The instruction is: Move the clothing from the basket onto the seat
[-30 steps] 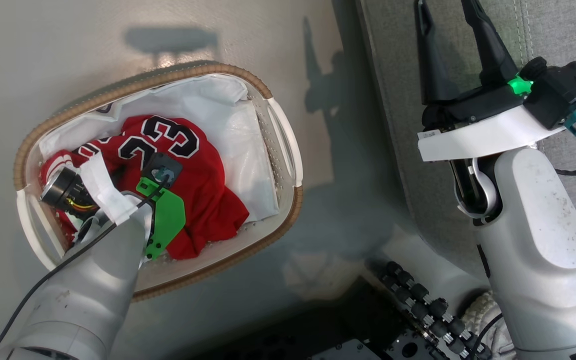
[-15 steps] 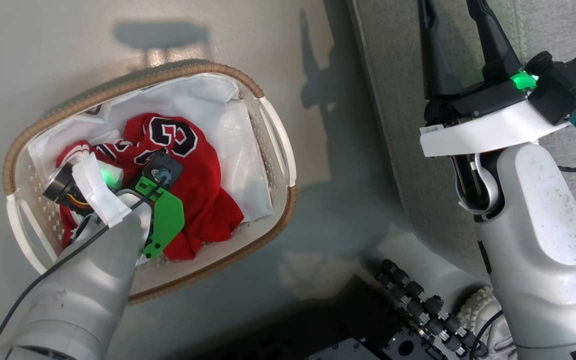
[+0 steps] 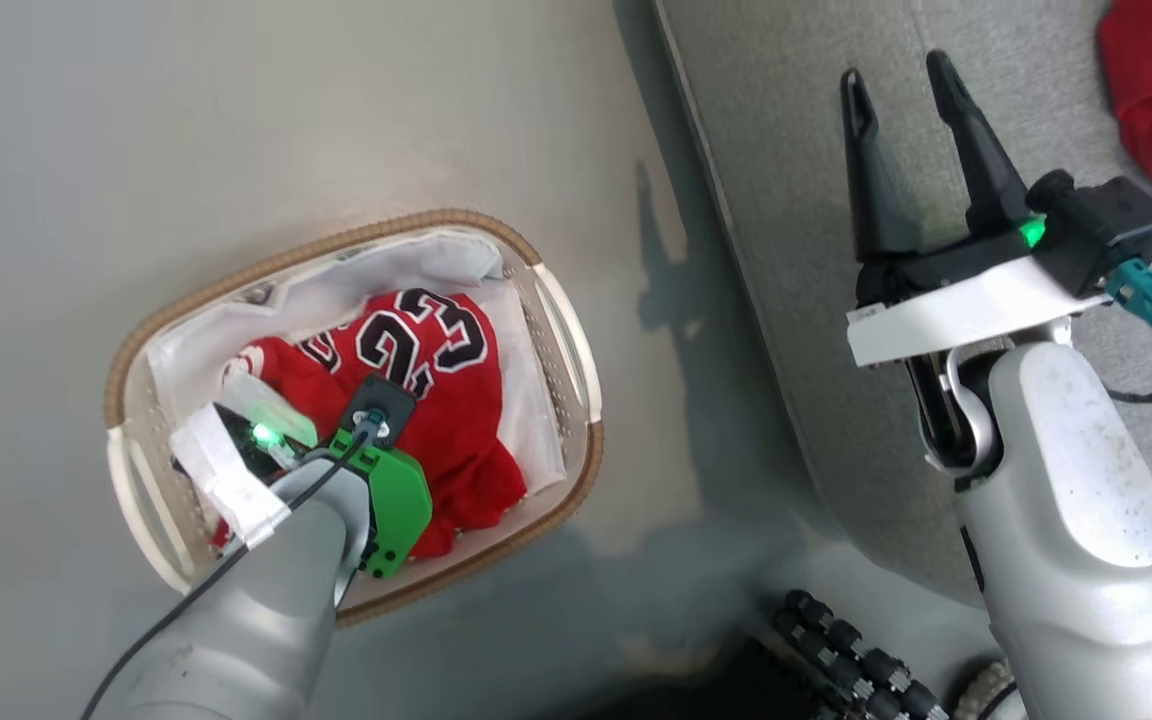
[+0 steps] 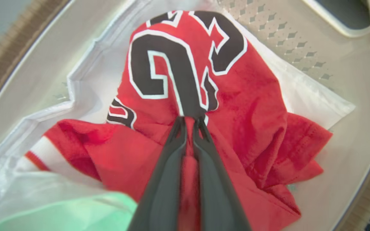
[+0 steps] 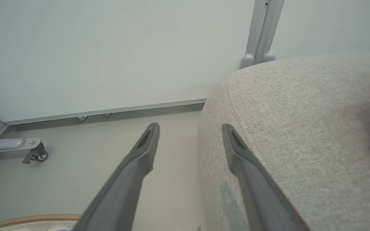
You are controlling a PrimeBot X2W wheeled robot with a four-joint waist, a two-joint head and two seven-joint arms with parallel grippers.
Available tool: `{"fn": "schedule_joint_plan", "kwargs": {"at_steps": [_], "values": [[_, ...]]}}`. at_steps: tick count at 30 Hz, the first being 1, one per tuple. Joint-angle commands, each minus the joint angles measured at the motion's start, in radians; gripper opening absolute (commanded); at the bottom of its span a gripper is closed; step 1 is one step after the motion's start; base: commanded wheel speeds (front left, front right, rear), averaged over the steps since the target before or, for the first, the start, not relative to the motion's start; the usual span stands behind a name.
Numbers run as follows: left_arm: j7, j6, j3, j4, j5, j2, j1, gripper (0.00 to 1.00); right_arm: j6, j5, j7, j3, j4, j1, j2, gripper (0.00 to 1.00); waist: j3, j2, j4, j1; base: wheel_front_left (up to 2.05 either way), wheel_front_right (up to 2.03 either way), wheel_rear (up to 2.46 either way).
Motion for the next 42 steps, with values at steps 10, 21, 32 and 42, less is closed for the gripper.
{"fn": "schedule_joint_plan", "kwargs": {"at_steps": [10, 21, 32, 42], "values": [[-0.061, -0.004, -0.043, -0.165, -0.152, -0.004, 0.148, 0.00, -0.001, -0.047, 0.000, -0.017, 0.050, 0.101, -0.004, 1.00, -0.276, -0.0001, 0.097, 0.0000, 0.00, 0.00, 0.00], [-0.063, 0.059, -0.060, -0.417, -0.285, -0.004, 0.249, 0.00, -0.001, -0.062, 0.000, -0.017, 0.086, 0.201, -0.015, 1.00, -0.441, -0.0001, 0.148, 0.0000, 0.00, 0.00, 0.00], [-0.063, 0.085, 0.068, -0.670, -0.304, -0.004, 0.342, 0.00, -0.001, -0.069, 0.000, -0.018, 0.115, 0.307, -0.018, 1.00, -0.585, -0.0001, 0.169, 0.0000, 0.00, 0.00, 0.00], [-0.063, 0.087, 0.138, -0.862, -0.320, -0.003, 0.403, 0.00, -0.001, -0.077, 0.000, 0.005, 0.140, 0.396, -0.019, 1.00, -0.671, -0.0001, 0.185, 0.0000, 0.00, 0.00, 0.00]]}}
